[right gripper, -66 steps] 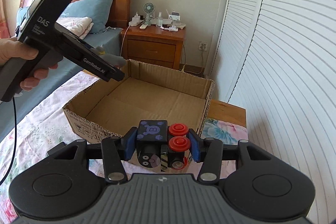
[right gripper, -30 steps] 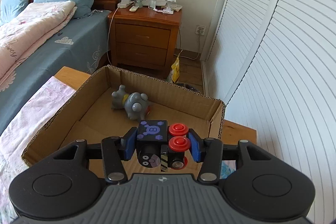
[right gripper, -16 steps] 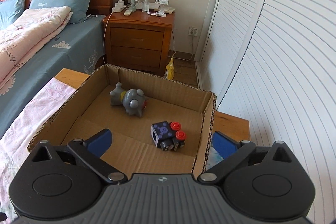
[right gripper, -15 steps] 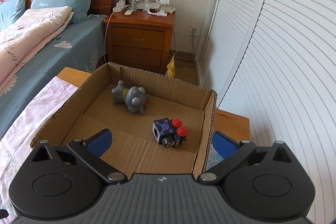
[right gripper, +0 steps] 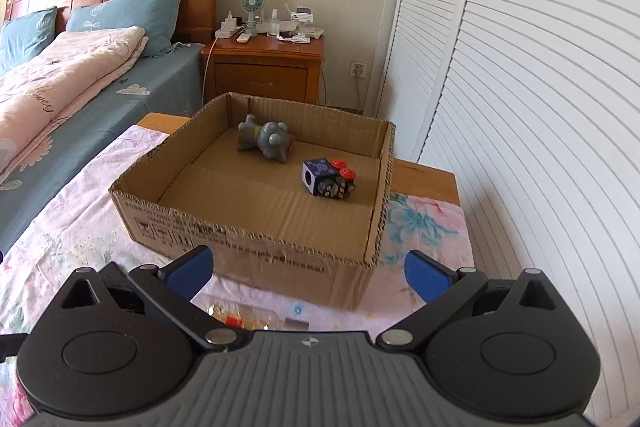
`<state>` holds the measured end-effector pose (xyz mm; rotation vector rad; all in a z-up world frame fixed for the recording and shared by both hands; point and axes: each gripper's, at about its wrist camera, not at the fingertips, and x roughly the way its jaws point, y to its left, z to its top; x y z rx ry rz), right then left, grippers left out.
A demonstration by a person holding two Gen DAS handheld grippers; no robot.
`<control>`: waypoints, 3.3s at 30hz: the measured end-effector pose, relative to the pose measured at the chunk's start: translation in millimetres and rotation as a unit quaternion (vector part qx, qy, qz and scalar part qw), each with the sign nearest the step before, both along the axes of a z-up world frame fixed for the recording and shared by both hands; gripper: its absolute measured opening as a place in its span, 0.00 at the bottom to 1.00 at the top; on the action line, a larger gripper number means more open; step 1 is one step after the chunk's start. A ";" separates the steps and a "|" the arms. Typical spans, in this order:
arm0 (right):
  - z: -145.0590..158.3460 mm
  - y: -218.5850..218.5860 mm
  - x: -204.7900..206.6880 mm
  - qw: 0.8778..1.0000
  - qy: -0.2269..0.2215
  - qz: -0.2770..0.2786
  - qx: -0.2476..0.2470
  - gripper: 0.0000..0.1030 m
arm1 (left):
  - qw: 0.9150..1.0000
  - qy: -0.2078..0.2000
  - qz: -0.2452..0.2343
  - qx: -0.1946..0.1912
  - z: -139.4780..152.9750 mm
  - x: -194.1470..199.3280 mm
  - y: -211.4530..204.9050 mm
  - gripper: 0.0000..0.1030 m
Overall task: Organize rigid objects
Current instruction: 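Move the left gripper to the clear plastic jar and close on it, then grasp the red S.L toy robot with the right gripper and lift it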
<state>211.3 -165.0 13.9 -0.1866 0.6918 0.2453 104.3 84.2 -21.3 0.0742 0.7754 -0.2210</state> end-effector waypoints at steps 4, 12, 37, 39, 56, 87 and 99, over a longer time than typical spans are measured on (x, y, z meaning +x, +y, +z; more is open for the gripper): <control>-15.2 -19.6 -27.9 0.999 -0.006 -0.030 -0.011 1.00 | 1.000 0.003 -0.012 -0.006 -1.5 -11.8 -5.2 0.99; -57.1 -72.4 -66.1 0.994 0.031 -0.106 0.025 1.00 | 0.998 0.021 -0.066 -0.011 -11.0 -27.1 -26.3 0.99; -110.2 -79.2 -85.0 0.992 0.052 -0.110 0.021 1.00 | 0.991 0.026 -0.115 0.063 -35.2 -22.0 -97.6 0.96; -110.6 -79.5 -86.1 0.992 0.048 -0.110 0.022 1.00 | 0.991 0.024 -0.111 0.068 -37.1 -19.7 -100.2 0.95; -113.6 -78.8 -91.4 0.993 0.029 -0.114 0.026 1.00 | 0.993 0.049 -0.096 0.053 -38.9 -13.8 -82.8 0.88; -105.2 -81.4 -62.3 0.995 0.040 -0.089 0.026 0.83 | 0.991 0.079 -0.080 0.068 -41.6 -27.5 -78.7 0.90; -98.1 -84.0 -63.0 0.995 0.033 -0.094 0.006 0.59 | 0.992 0.076 -0.092 0.042 -36.7 -24.5 -75.8 0.89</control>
